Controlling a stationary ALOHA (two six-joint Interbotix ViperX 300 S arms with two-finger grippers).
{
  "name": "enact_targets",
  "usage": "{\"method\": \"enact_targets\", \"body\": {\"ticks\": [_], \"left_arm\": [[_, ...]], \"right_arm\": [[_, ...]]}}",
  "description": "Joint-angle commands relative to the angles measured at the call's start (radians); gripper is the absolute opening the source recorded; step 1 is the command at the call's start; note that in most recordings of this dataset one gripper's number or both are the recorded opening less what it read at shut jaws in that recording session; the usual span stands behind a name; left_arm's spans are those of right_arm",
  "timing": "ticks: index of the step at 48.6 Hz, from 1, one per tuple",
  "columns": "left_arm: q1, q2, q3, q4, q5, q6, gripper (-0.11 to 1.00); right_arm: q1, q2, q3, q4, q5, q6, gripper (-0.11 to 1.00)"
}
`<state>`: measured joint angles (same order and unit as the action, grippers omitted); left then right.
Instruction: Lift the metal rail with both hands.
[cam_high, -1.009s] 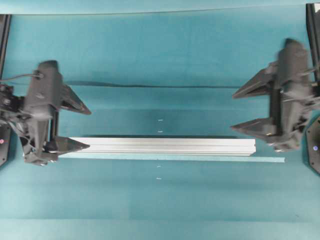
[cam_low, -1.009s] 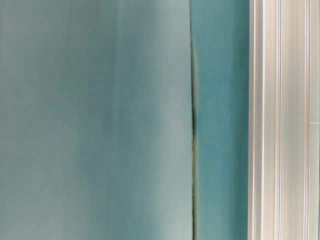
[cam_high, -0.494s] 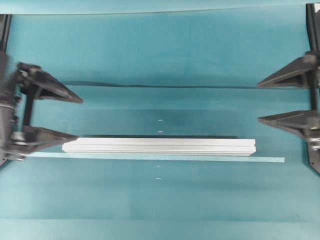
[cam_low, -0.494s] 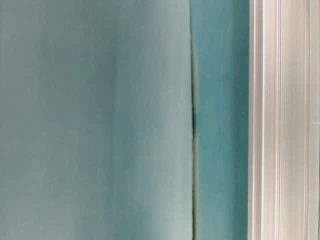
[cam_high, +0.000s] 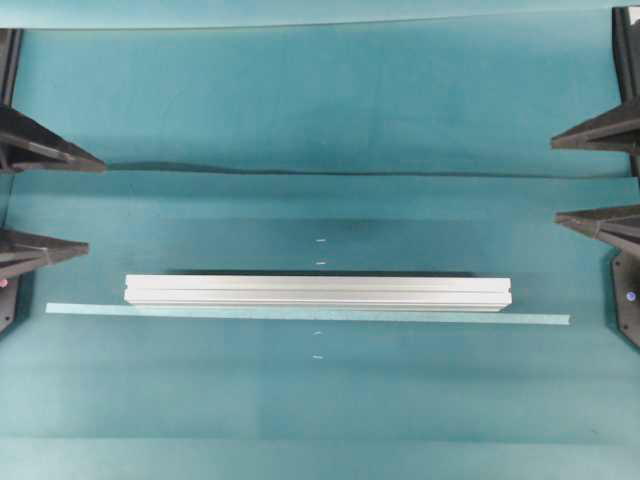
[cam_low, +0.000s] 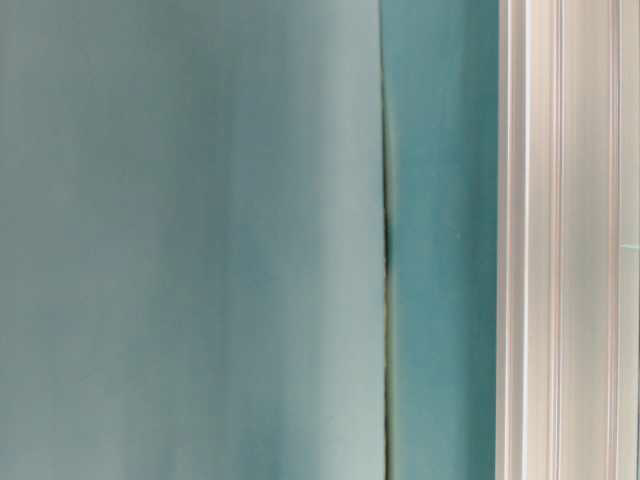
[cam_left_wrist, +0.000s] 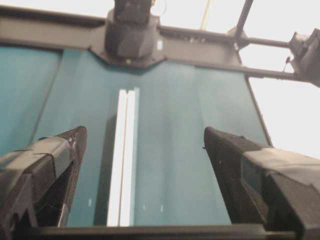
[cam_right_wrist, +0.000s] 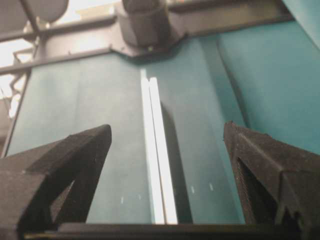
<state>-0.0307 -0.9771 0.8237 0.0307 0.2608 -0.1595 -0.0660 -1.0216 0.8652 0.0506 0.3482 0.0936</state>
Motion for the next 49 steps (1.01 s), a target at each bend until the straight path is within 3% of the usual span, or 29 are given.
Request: {"method": "enact_targets", "body": {"ticks": [1,49], "left_arm": [[0.003,0.002,-0.018,0.0,-0.015,0.002,0.95],[0.003,0.003,0.015,0.0,-0.017,-0.003,0.95]], "right_arm": [[0.002,-0.002,-0.002,-0.002,-0.015,0.003,0.94],[0.002,-0.041,0.035,-0.002,-0.015,0.003,0.94]]}}
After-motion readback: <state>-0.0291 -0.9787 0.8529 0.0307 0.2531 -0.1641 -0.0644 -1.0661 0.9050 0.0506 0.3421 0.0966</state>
